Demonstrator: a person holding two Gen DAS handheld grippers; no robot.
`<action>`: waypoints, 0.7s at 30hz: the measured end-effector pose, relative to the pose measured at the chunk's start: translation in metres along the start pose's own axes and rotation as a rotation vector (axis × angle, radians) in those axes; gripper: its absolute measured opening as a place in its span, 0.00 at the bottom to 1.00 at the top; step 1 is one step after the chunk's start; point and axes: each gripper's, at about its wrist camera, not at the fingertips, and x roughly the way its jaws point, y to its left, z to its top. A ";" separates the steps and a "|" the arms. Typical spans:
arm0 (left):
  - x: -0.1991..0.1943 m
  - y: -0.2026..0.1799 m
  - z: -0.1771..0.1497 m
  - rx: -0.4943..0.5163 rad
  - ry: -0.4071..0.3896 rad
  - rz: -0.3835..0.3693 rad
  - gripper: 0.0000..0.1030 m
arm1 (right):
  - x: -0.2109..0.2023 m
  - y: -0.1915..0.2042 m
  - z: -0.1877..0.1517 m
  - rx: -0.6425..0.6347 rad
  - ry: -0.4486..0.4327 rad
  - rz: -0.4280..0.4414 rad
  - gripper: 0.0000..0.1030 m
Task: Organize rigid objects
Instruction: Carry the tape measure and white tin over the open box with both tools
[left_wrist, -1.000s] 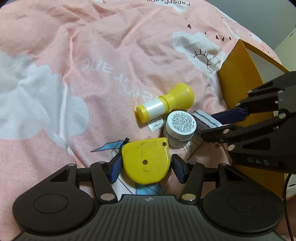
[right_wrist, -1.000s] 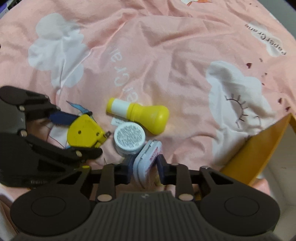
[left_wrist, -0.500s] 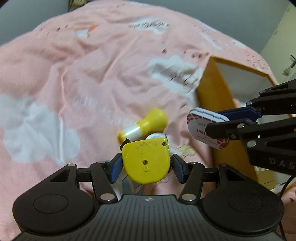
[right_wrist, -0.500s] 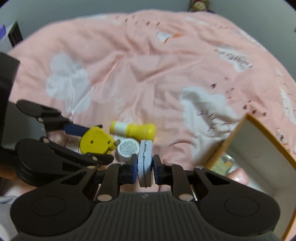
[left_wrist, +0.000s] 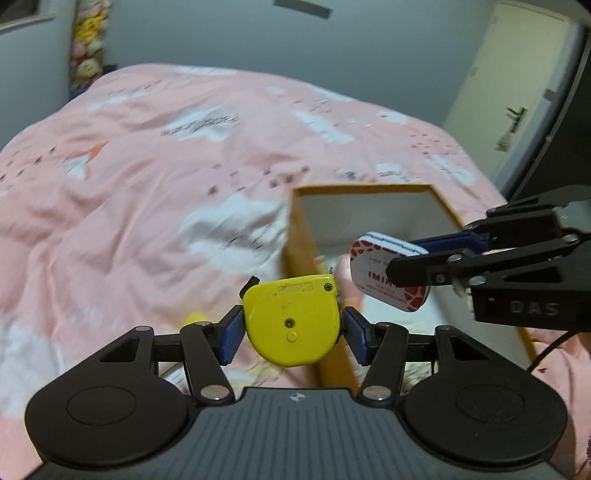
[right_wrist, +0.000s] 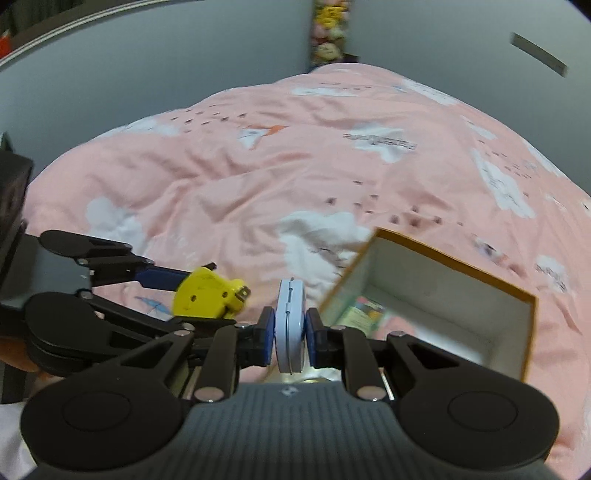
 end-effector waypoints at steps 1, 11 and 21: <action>0.002 -0.005 0.003 0.014 -0.004 -0.015 0.63 | -0.002 -0.006 -0.002 0.013 -0.001 -0.018 0.15; 0.048 -0.039 0.033 0.165 0.032 -0.186 0.63 | 0.004 -0.077 -0.032 0.218 0.064 -0.116 0.15; 0.095 -0.040 0.047 0.284 0.114 -0.160 0.63 | 0.056 -0.118 -0.043 0.396 0.120 -0.118 0.16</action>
